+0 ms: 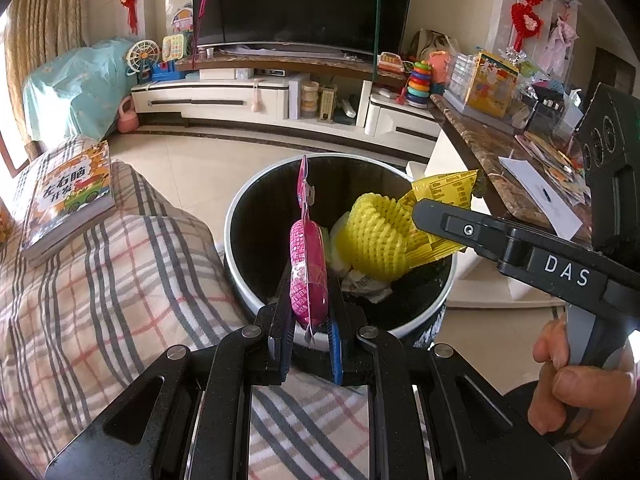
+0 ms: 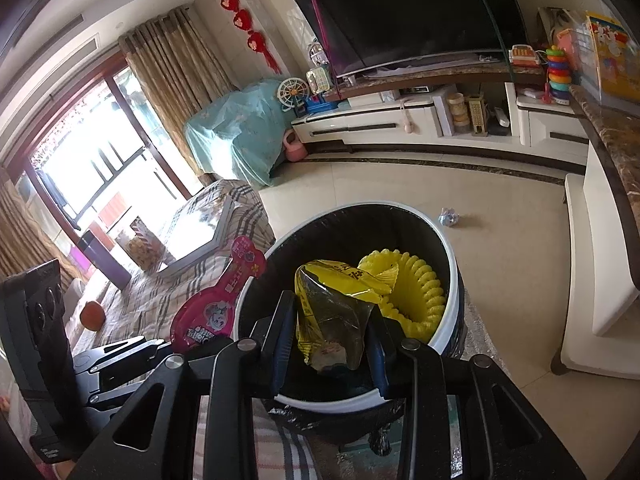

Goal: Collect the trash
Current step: 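Lower the held pink pack and yellow wrapper into the bin opening with both tools, then open both tools inside the bin, dropping the pink pack and yellow wrapper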

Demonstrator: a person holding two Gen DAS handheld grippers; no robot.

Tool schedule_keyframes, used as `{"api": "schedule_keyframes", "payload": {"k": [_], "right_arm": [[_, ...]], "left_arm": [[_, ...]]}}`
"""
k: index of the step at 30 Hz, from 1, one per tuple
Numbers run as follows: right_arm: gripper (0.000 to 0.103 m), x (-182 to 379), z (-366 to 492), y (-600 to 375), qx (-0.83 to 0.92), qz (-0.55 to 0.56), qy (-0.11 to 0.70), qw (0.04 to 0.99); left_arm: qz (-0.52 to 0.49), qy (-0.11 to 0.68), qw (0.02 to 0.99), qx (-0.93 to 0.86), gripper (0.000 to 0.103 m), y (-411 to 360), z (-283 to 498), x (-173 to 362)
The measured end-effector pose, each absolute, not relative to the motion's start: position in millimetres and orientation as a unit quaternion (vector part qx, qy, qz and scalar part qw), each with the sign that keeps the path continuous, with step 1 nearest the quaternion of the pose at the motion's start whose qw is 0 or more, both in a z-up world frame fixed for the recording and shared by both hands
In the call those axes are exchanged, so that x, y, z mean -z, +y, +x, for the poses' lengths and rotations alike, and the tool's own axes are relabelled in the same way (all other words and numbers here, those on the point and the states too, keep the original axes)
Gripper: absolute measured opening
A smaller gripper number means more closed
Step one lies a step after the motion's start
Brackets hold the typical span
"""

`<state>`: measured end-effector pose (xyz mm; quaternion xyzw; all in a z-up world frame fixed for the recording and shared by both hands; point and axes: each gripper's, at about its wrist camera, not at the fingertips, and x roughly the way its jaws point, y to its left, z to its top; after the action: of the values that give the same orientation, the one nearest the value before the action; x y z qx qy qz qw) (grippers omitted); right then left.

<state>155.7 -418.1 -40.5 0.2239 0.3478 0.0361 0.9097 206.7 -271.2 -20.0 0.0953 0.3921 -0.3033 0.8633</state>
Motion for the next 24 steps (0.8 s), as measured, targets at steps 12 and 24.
{"api": "schedule_keyframes", "payload": {"k": [12, 24], "right_arm": [[0.036, 42.1, 172.7, -418.5, -0.038, 0.221, 0.358, 0.907], [0.036, 44.0, 180.4, -420.1, -0.032, 0.222, 0.363, 0.905]], "left_arm": [[0.102, 0.396, 0.862, 0.300, 0.013, -280.1, 216.8, 22.6], [0.102, 0.405, 0.860, 0.294, 0.013, -283.2, 226.0, 28.4]]}}
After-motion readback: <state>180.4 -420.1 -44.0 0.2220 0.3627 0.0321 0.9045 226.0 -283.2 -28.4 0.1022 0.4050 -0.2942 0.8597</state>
